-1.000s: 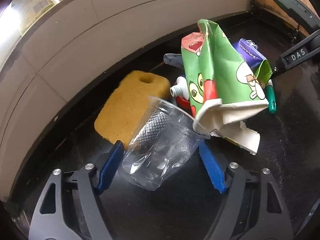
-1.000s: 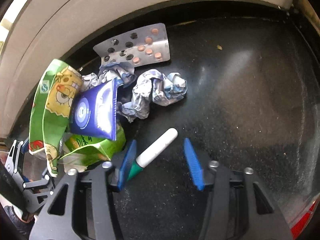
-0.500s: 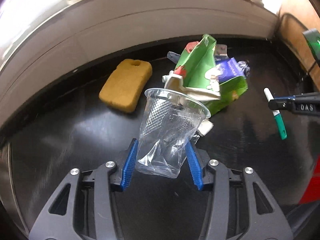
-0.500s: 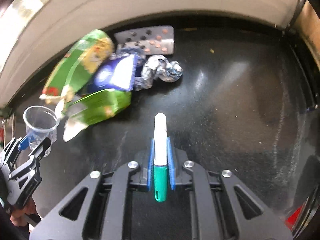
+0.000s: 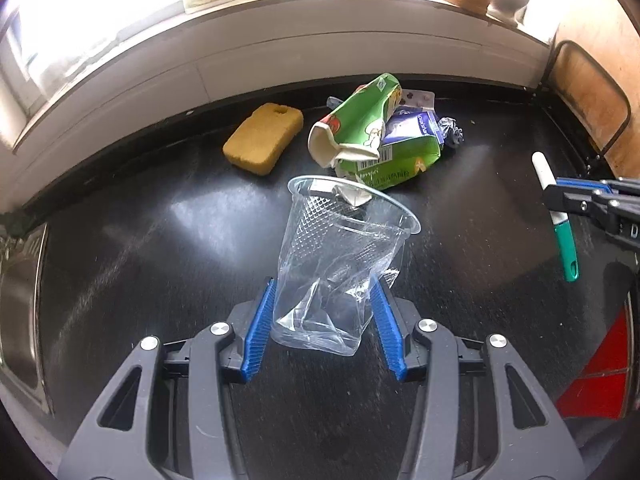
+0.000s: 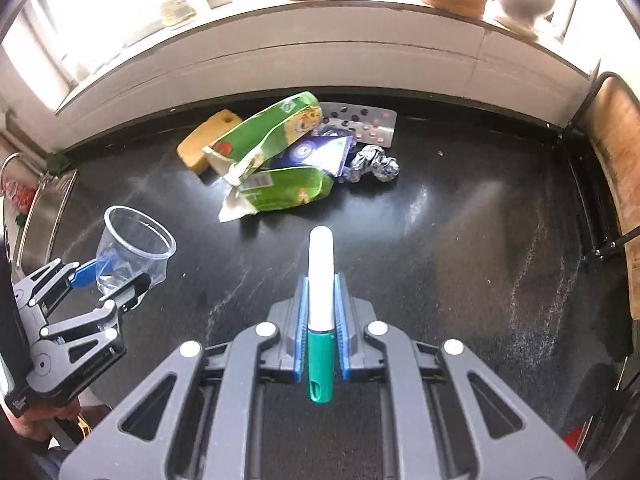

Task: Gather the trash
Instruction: 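Carry the clear cup and marker to the black bin and release both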

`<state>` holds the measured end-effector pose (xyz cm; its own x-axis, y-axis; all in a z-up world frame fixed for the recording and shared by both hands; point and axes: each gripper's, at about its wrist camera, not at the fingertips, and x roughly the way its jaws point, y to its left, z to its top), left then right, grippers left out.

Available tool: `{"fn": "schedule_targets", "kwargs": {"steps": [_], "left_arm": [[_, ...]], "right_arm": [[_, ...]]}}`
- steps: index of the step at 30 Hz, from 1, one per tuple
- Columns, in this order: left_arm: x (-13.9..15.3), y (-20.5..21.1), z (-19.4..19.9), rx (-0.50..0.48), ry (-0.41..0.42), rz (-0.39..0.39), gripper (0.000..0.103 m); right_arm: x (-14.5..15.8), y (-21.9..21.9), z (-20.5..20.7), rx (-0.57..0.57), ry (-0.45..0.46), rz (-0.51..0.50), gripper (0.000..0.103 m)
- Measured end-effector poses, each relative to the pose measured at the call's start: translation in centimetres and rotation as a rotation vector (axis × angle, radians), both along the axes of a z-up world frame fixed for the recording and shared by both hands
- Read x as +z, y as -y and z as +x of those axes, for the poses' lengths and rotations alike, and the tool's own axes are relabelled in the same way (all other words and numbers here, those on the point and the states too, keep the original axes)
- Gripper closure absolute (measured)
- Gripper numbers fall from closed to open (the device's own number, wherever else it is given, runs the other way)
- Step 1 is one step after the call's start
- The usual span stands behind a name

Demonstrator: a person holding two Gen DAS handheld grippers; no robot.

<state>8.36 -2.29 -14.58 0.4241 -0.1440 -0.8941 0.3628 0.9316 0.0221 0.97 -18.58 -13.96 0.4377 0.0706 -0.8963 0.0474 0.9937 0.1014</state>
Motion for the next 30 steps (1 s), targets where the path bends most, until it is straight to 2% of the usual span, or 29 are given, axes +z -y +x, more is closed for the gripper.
{"fn": "schedule_targets", "kwargs": {"steps": [7,13,18,23,30], "left_arm": [[0.9,-1.8,-1.9,0.067,0.007,0.016,0.056],[2.5,-5.9,-3.2,0.199,0.035,0.012,0.056],[3.8,-11.7,-5.9,0.355,0.09,0.032,0.056],[3.5,-20.1,-10.9,0.605,0.073,0.04,0.056],[0.5,-30.7,-20.7,0.969,-0.005,0.029,0.056]], "right_arm": [[1.0,-1.8,-1.6,0.055,0.014,-0.007,0.089],[2.2,-6.3,-0.8,0.191,0.037,0.018,0.089],[3.8,-14.6,0.4,0.407,0.065,0.065,0.089],[4.9,-26.3,-0.1,0.703,0.06,0.131,0.089],[4.2,-41.5,-6.2,1.108,-0.044,0.21,0.089]]}}
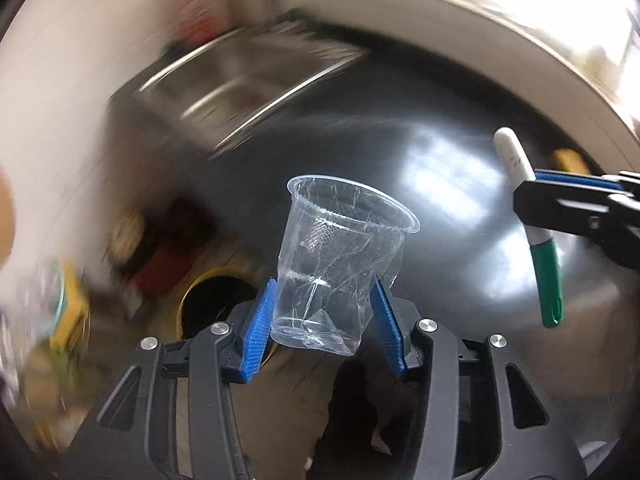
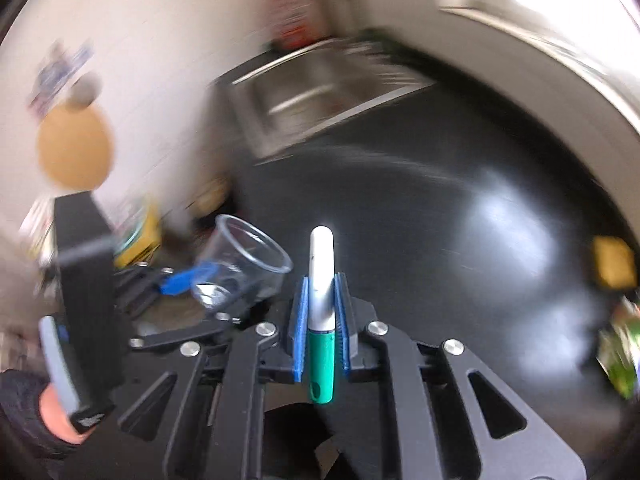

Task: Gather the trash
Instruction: 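Carry the clear cup and marker to the black bin and release both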

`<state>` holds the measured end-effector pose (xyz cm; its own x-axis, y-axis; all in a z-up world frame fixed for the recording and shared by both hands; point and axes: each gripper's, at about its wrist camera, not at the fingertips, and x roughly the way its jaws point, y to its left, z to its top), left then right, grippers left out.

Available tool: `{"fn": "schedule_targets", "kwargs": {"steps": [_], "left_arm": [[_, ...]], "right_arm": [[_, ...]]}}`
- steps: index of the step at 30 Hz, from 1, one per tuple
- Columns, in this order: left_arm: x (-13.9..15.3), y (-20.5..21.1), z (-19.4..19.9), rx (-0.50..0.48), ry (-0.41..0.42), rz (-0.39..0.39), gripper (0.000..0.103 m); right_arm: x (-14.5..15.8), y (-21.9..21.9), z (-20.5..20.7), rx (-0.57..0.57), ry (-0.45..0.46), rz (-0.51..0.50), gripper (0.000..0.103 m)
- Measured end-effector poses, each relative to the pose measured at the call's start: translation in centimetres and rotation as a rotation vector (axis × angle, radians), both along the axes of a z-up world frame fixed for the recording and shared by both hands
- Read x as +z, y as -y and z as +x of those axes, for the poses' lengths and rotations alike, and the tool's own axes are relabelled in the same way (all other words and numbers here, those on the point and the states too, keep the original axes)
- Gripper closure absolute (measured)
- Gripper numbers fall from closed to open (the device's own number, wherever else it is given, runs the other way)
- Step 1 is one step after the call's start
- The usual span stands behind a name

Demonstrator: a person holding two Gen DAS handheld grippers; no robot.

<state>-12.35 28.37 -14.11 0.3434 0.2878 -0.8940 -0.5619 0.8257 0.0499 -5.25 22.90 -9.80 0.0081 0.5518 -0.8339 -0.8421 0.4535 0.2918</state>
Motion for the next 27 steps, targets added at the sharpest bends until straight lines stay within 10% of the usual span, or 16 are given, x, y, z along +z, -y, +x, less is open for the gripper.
{"fn": "schedule_targets", "kwargs": {"steps": [10,23,27], "left_arm": [[-7.2,-10.2,-11.3,0.331,-0.036,-0.124,0.056],[-12.7,-15.8,-13.5,0.396,-0.006,-0.167,0.054],[-13.3,-16.4,-13.3,0.374,-0.025,-0.15,0.032]], "right_arm": [[-7.3,-14.8,-8.7,0.303,-0.103,-0.104,0.089],[-12.8,-25.3,-10.1,0.363,-0.113,-0.183,0.089],[-12.9,-26.2,-9.3,0.353,-0.133,-0.183,0.08]]}}
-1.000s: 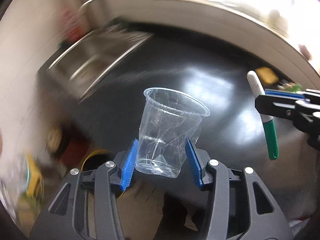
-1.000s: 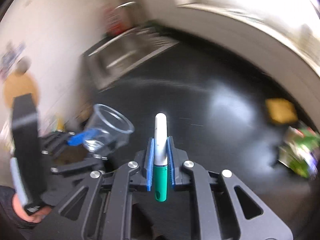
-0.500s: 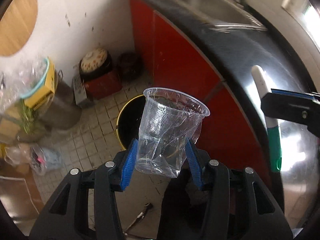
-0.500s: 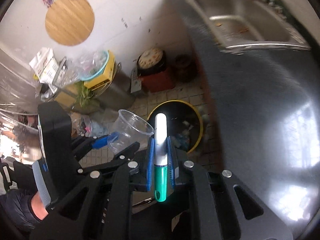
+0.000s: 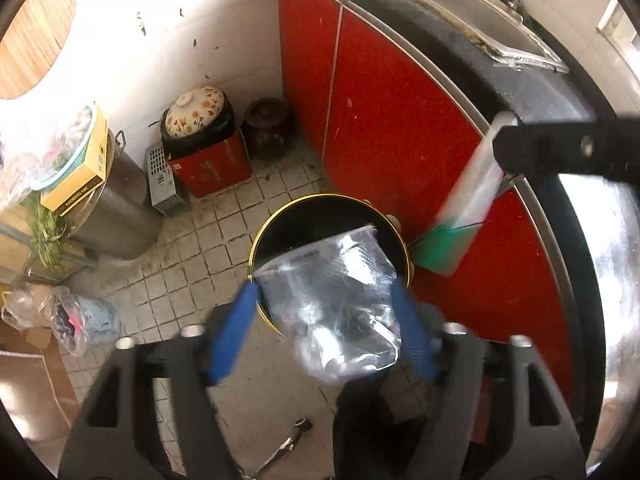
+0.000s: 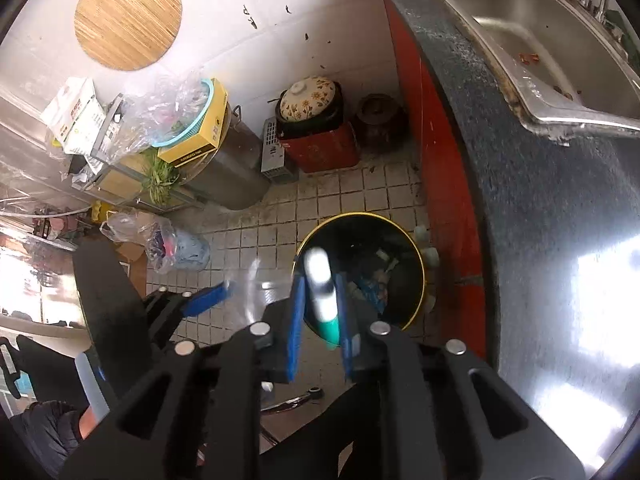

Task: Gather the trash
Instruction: 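Carry the clear cup and marker to the black bin and release both, then swing both open tools back over the counter toward the remaining trash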

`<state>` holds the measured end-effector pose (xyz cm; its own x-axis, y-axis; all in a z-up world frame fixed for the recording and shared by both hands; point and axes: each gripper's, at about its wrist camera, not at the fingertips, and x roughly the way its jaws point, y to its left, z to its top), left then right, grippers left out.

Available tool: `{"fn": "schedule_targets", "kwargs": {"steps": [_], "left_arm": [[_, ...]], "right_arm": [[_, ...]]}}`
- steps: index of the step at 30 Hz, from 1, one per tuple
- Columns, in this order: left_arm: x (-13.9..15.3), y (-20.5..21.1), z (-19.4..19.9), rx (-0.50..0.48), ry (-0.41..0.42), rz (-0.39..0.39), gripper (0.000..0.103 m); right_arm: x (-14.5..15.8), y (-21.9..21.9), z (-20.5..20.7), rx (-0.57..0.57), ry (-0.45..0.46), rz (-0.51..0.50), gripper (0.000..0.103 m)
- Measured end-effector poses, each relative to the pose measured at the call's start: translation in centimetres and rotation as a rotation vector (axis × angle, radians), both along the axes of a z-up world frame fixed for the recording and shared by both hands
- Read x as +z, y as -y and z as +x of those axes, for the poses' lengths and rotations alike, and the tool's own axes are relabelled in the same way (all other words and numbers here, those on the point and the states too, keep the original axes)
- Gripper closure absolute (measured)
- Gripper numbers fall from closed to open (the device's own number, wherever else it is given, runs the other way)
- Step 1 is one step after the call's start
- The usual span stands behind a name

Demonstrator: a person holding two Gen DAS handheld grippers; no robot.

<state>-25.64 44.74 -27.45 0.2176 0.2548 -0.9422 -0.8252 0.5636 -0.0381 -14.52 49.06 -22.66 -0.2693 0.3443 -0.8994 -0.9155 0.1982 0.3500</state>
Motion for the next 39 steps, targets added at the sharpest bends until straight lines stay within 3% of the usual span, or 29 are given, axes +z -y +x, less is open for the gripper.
{"fn": "schedule_targets", "kwargs": {"steps": [4,10,15,20,27,33,39], "left_arm": [[-0.2,-0.2,-0.1,-0.013,-0.003,-0.01,0.028],[0.0,0.3,-0.1,-0.022,-0.02,0.01,0.022],[1.8,0.9,0.4,-0.023,-0.008,0.031,0.021],[5.2,3.3,3.6,-0.125,-0.012,0.116,0.012],[10.6,11.1,13.3,-0.425,0.088,0.143,0.007],[14.0,24.0,23.1,-0.867,0.193,0.104,0.007],[15.2,35.6,27.5,-1.15,0.193,0.085,0.007]], "right_arm": [[0.3,0.7,1.0,-0.016,0.001,0.004,0.055],[0.9,2.6,1.9,-0.041,-0.002,0.014,0.052],[4.1,6.2,3.7,-0.094,0.004,0.067,0.049],[8.6,13.2,6.3,-0.213,0.063,0.15,0.029],[14.0,28.0,11.3,-0.536,0.241,0.203,0.017],[16.2,43.7,14.5,-0.929,0.342,0.171,0.017],[17.1,57.6,12.9,-1.244,0.424,0.117,0.017]]}}
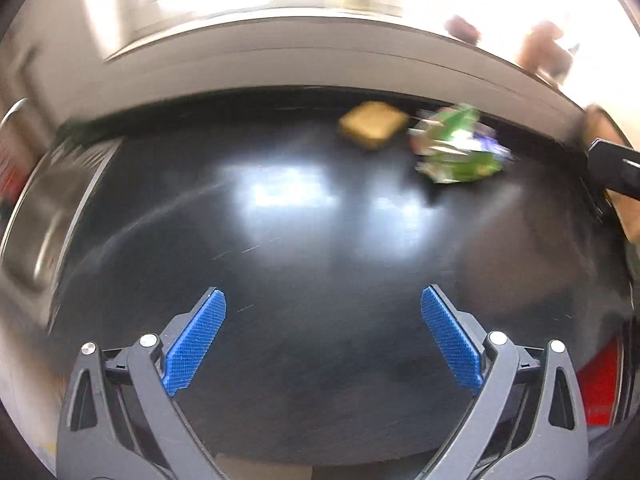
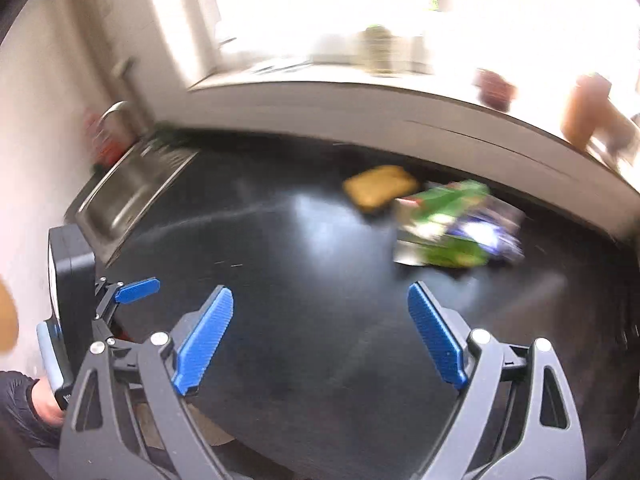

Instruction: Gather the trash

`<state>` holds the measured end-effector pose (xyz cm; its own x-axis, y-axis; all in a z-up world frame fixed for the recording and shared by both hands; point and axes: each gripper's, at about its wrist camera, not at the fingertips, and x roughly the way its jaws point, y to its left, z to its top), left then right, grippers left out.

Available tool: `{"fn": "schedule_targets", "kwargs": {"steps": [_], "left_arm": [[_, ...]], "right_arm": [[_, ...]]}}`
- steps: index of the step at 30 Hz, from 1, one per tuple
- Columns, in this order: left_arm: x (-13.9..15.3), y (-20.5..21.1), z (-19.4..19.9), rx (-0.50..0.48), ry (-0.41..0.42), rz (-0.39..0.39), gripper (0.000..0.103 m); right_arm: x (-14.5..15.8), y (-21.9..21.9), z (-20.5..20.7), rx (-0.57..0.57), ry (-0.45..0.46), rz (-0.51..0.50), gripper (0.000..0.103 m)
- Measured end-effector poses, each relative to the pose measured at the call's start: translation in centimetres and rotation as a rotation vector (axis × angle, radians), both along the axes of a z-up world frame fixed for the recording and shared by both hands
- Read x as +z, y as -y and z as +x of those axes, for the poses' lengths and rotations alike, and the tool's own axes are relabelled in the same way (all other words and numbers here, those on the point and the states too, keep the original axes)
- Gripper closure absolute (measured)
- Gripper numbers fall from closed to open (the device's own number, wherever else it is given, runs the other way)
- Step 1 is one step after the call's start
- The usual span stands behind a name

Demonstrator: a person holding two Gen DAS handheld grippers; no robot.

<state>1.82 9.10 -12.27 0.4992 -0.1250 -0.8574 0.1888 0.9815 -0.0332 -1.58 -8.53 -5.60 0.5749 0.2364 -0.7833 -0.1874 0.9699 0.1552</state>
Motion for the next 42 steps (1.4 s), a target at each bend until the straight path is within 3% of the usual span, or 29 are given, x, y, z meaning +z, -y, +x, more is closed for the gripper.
{"fn": "schedule_targets", "kwargs": {"steps": [6,15,21,26,36,42], "left_arm": [[-0.4,6.9,1.5,-0.171,-0.004,0.029,0.007],[-1.8,8.8,5.2,-0.176,-0.022,0.073,0.007],[-3.2,9.2,10.1,-0.201,-0.011,0.135,0.007],[-5.9,10.2,16.4,-0.225,-0.019,0.206,0.007],[-12.6,11.3,25.1,-0.281,-0.094,0.211,0.007],[-12.9,11.4,27.3,-0.293,-0.061,0.141,0.007]], "right_arm": [[-0.7,9.3,-1.5,-0.198,-0.008,0.044,0.017],[-2.1,13.0,0.2,-0.244,-0.035,0.032,0.017],[-4.2,15.0,4.5,-0.221,-0.07,0.014,0.017],[-7.1,16.9,9.3,-0.196,-0.117,-0.007,0.021],[-16.8,19.5,18.8,-0.129,-0.287,-0.101,0.029],[-18.9,18.4,21.8,-0.03,-0.285,-0.134,0.036]]}}
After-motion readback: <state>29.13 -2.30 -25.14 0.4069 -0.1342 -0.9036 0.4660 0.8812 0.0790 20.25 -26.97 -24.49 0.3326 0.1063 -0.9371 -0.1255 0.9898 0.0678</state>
